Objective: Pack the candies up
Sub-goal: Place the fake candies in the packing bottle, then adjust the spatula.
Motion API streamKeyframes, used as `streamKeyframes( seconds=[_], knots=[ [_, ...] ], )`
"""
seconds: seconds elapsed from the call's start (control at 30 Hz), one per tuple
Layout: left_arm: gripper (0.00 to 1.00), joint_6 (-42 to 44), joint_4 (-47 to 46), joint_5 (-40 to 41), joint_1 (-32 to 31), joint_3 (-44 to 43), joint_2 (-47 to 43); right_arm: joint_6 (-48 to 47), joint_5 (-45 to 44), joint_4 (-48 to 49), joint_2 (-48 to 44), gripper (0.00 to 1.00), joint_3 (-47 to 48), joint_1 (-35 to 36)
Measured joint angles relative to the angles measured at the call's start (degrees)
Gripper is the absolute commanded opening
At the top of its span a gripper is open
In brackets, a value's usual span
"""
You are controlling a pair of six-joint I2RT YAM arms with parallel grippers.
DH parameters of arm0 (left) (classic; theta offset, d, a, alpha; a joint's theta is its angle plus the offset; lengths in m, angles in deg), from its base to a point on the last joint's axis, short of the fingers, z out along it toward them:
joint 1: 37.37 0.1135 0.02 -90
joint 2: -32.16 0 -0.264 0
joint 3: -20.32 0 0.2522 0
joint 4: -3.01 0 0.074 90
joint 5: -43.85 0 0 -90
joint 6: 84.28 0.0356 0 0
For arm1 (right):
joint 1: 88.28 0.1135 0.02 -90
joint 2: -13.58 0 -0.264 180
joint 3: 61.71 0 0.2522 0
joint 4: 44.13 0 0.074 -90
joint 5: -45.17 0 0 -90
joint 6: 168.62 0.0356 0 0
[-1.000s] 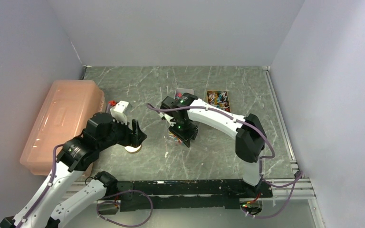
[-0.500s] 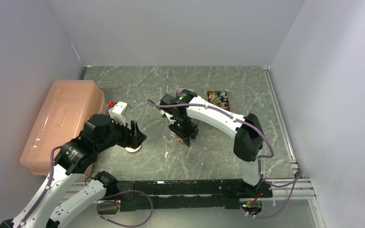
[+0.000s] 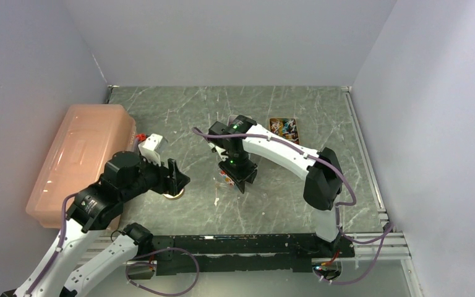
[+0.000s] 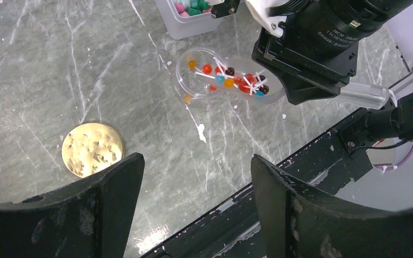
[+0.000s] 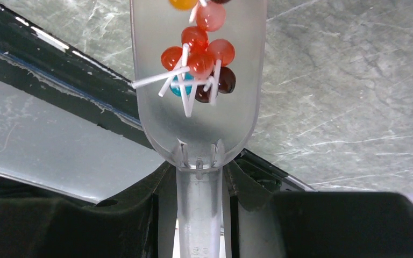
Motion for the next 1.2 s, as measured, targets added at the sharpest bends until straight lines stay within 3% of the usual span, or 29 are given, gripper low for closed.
streamKeyframes(
  seconds=[1.2],
  knots=[
    [0.79,0.00,-0.09,0.00,-0.11,0.22,-1.90,0.15,13.88,2.60,0.57,0.00,-4.15,-5.84]
  ],
)
